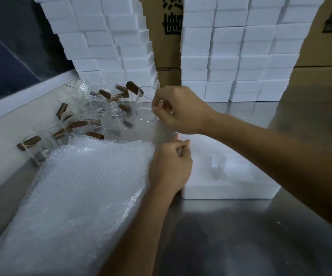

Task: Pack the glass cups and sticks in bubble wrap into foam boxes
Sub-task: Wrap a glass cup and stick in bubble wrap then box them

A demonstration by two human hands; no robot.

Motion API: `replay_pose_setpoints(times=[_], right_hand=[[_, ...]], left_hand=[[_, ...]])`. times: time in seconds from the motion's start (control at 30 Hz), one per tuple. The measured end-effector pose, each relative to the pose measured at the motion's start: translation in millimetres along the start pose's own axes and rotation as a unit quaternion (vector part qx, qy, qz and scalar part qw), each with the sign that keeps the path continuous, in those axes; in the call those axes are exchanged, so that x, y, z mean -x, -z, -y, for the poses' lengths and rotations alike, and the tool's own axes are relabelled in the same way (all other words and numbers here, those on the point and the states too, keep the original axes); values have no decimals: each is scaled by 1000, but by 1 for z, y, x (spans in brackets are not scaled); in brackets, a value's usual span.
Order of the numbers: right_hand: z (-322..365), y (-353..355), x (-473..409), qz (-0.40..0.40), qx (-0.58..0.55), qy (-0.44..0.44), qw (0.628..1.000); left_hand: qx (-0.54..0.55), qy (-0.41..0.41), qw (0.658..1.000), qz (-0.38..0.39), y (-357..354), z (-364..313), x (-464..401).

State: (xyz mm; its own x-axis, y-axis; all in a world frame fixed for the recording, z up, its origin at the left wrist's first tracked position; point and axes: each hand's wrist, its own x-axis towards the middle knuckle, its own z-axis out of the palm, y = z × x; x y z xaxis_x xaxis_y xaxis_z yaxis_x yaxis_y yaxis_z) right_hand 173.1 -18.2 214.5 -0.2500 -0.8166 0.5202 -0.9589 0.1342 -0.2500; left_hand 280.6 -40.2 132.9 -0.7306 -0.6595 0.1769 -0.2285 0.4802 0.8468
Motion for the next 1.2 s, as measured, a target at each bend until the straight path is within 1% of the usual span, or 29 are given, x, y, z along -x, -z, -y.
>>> replay_pose_setpoints(times=[0.1,0.27,0.33,0.37,0.43,0.5,0.53,0.57,0.63,0.73,0.8,0.87,0.97,1.03,1.13,1.2], right_hand=[[0,25,49,-32,-49,-30,998],[-4,57,116,-35,-68,-106,991],[-3,64,136,-53,-92,-135,985],[-3,66,144,-64,-104,-147,982],[-2,67,158,-91,-118,-157,976],[-3,67,169,-119,-126,-155,973],[-4,67,173,-133,-128,-152,971],[-4,67,177,-150,-129,-150,969],[-3,65,181,-192,-133,-144,962],[5,60,185,-241,-129,-120,954],[12,55,185,-272,-125,-102,949],[17,52,185,-294,-113,-88,945],[19,51,185,-300,-95,-53,948],[16,51,186,-292,-85,-33,952],[7,50,190,-233,-62,-28,970],[0,49,191,-201,-35,-27,979]], left_hand=[[-8,2,1000,-13,-1,4,-2],[-13,7,999,-33,-4,4,-5],[-27,-3,998,-59,-5,1,-4],[-36,-12,996,-86,-5,0,-3],[-60,-47,984,-163,-1,-4,2],[-89,-132,961,-227,4,-12,12],[-103,-181,948,-241,5,-17,18],[-115,-224,937,-242,5,-23,24],[-129,-295,924,-208,1,-32,39],[-123,-359,917,-124,-10,-44,59],[-109,-390,910,-91,-16,-48,65],[-90,-394,909,-99,-20,-50,66],[-64,-376,913,-145,-19,-50,64],[-31,-353,925,-136,-17,-50,62],[66,-267,955,-110,-12,-52,59],[159,-205,962,-88,-7,-53,57]])
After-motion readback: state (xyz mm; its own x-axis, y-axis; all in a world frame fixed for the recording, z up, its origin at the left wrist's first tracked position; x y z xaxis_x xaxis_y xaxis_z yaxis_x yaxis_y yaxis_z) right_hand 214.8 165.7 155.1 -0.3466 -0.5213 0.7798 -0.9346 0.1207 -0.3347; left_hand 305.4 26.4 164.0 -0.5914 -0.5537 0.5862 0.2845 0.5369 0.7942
